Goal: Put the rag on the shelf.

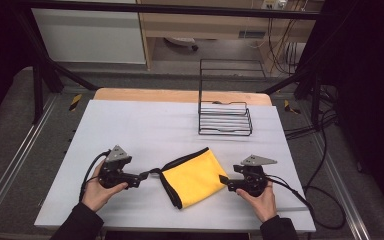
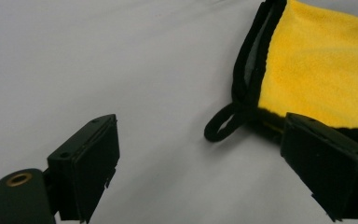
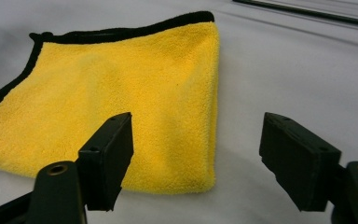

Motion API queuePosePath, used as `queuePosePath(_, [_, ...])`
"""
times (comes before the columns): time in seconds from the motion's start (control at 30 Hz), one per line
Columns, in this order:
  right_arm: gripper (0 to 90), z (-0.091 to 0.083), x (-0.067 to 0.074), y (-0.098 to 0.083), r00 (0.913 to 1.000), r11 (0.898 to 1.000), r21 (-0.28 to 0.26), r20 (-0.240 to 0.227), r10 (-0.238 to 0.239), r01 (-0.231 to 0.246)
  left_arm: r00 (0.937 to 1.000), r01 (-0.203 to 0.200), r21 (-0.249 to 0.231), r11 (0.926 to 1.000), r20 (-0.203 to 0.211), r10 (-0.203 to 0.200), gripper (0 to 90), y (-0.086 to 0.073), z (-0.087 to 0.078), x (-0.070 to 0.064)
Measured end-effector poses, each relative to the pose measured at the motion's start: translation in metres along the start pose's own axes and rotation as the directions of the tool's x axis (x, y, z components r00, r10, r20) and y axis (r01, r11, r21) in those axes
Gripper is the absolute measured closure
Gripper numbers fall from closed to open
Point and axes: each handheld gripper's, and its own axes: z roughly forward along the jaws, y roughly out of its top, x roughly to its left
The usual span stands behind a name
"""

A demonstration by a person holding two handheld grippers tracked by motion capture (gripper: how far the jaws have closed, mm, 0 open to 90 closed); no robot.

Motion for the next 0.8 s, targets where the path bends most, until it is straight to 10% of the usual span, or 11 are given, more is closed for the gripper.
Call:
queuePosePath(0.3, [38.4, 0.003, 0.0, -0.002, 0.9997, 1.0, 0.02, 0.021, -0.007, 0.007, 0.9966, -0.071, 0.076, 0.9946, -0.036, 0.074, 25.8, 0.027, 0.04, -0.023])
queuePosePath(0.8, [55.4, 0.013, -0.001, -0.006, 0.9964, 0.994, 0.099, 0.078, 0.032, -0.04, 0.9968, -0.063, 0.153, 0.9862, 0.058, 0.055, 58.7, 0.021, 0.068, -0.028])
